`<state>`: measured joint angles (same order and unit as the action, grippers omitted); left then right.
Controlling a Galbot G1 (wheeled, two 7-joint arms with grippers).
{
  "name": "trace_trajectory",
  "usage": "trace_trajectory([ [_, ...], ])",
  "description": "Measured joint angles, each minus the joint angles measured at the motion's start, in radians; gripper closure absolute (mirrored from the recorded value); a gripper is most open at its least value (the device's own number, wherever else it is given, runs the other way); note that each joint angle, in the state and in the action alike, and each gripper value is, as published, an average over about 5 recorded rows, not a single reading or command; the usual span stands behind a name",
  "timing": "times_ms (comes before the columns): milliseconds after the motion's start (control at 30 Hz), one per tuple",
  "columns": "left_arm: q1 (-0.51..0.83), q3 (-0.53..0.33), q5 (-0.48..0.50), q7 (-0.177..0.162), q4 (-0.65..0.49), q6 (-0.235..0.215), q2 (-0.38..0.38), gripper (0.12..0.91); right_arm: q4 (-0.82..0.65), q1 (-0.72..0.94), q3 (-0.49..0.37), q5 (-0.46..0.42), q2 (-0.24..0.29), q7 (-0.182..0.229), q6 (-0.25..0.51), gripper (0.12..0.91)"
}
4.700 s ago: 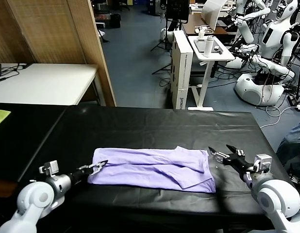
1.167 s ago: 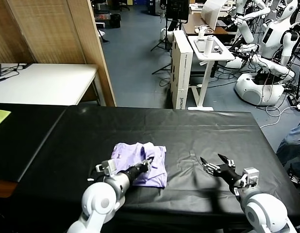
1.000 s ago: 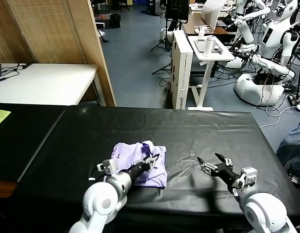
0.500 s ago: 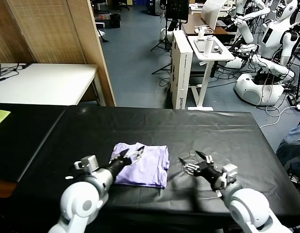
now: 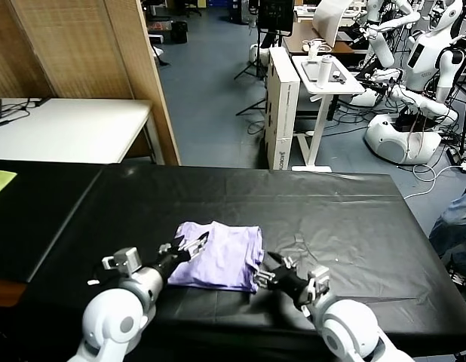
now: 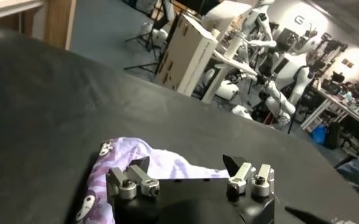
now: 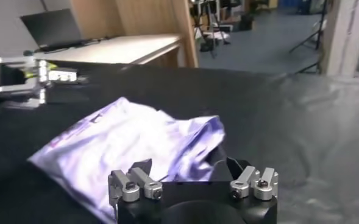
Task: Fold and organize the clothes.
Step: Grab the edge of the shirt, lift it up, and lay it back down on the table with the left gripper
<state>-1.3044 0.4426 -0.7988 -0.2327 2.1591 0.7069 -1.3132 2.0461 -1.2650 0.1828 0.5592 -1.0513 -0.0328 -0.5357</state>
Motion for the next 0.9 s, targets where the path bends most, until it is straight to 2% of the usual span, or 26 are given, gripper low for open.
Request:
trace_trajectory([
  [67,0.0,0.001,0.0,0.0,0.0,-0.003,0.0,0.123,-0.001,0.0,-0.003,-0.001,-0.003,-0.001,0.0,0.365],
  [133,0.0,0.004,0.0,0.0,-0.001,-0.006,0.002,0.123,-0.001,-0.002,-0.001,-0.001,-0.006,-0.002,0.0,0.467],
  [333,-0.002,0.025,0.009,0.023,-0.02,-0.019,0.013,0.123,0.003,-0.015,0.019,0.009,-0.003,0.011,-0.018,0.824],
  [433,-0.007,0.034,0.026,0.041,-0.032,-0.034,0.016,0.123,0.012,-0.025,0.035,0.03,-0.003,0.015,-0.024,0.886],
  [533,-0.012,0.037,0.07,0.074,-0.049,-0.067,0.016,0.123,0.025,-0.037,0.054,0.047,-0.004,0.015,-0.024,0.837],
  [567,-0.015,0.038,0.092,0.089,-0.056,-0.085,0.016,0.123,0.031,-0.041,0.061,0.053,-0.004,0.015,-0.024,0.797],
  [733,-0.031,0.051,0.188,0.174,-0.107,-0.2,0.001,0.123,0.065,-0.069,0.099,0.091,0.0,0.011,-0.017,0.495],
  [900,-0.051,0.078,0.225,0.22,-0.161,-0.269,-0.031,0.123,0.115,-0.097,0.142,0.124,0.0,0.014,-0.011,0.202],
])
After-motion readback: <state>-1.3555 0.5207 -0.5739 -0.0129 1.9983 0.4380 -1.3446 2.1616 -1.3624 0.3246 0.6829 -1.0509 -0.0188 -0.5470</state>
